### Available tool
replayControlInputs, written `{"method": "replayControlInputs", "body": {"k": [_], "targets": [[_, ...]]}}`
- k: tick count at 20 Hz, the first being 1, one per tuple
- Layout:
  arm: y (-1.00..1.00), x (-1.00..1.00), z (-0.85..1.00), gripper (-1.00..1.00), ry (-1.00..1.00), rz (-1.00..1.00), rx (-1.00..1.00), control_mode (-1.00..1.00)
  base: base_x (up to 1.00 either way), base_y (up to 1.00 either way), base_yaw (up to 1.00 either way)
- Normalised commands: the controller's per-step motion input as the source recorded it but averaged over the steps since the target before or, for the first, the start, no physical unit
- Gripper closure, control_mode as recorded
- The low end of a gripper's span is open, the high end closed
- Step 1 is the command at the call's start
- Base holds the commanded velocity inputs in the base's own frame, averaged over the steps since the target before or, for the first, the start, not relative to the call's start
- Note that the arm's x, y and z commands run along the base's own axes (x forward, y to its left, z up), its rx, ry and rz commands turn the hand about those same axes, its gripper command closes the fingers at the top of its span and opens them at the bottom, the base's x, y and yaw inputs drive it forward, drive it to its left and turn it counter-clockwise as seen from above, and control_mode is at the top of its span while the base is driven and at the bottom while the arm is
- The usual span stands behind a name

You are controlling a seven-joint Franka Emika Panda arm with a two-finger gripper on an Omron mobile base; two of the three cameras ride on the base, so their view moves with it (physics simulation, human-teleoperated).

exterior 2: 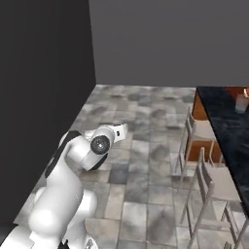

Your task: Take the cakes from the fridge and place them on the empty tray on the dining counter.

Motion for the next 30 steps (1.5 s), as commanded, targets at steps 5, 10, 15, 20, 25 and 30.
{"method": "replayControlInputs", "body": {"k": [5,10,15,20,25,30], "targets": [[0.00,0.00,0.00,-1.00,0.00,0.00,0.00,1.00,1.00,0.15,-0.07],[0.00,0.00,0.00,-1.00,0.00,0.00,0.00,1.00,1.00,0.11,-0.08],[0.00,0.00,0.00,-1.00,0.00,0.00,0.00,1.00,1.00,0.00,-0.18],[0.00,0.00,0.00,-1.00,0.00,0.00,0.00,1.00,1.00,0.01,-0.25],[0.00,0.00,0.00,-1.00,0.00,0.00,0.00,1.00,1.00,0.03,-0.26],[0.00,0.00,0.00,-1.00,0.00,0.00,0.00,1.00,1.00,0.00,-0.25]]}}
